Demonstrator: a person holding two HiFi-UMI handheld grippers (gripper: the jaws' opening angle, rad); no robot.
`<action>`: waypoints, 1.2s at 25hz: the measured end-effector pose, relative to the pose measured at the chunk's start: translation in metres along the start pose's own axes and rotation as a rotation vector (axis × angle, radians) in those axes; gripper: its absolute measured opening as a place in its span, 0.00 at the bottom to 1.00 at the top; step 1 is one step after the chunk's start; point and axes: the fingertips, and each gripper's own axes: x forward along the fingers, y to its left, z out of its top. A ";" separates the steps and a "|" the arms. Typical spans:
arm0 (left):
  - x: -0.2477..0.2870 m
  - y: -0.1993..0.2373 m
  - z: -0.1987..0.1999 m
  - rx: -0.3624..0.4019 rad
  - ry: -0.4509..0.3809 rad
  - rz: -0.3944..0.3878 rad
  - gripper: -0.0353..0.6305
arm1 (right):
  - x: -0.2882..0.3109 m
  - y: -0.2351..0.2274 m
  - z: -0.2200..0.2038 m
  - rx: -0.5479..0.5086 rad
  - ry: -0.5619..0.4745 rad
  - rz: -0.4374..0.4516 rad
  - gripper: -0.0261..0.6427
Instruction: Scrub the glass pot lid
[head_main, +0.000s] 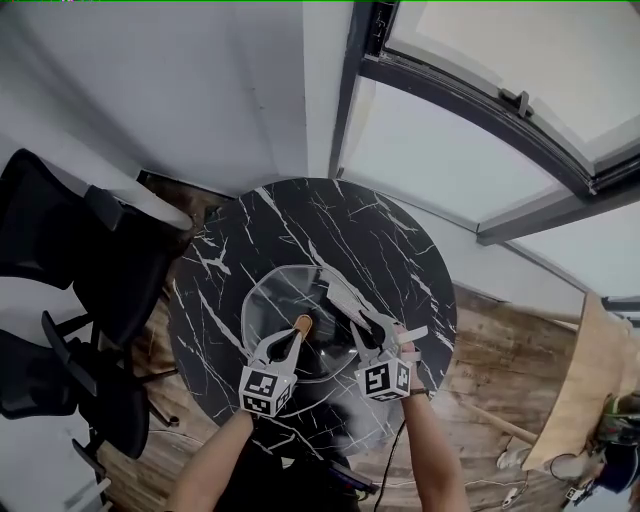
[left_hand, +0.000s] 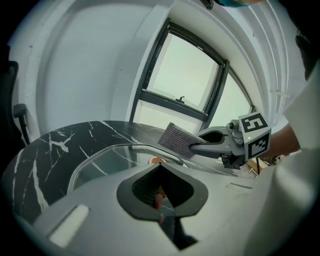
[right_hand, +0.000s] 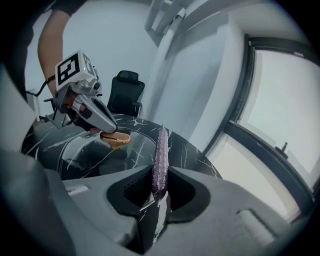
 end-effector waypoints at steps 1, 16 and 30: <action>0.000 0.001 -0.002 -0.004 0.006 -0.004 0.06 | 0.006 0.000 0.002 -0.041 0.002 0.008 0.16; 0.003 0.003 0.000 -0.012 0.002 -0.023 0.06 | 0.029 0.048 -0.033 -0.355 0.152 0.273 0.15; 0.000 0.005 -0.001 -0.003 0.033 -0.095 0.06 | -0.011 0.100 -0.042 -0.032 0.305 0.298 0.15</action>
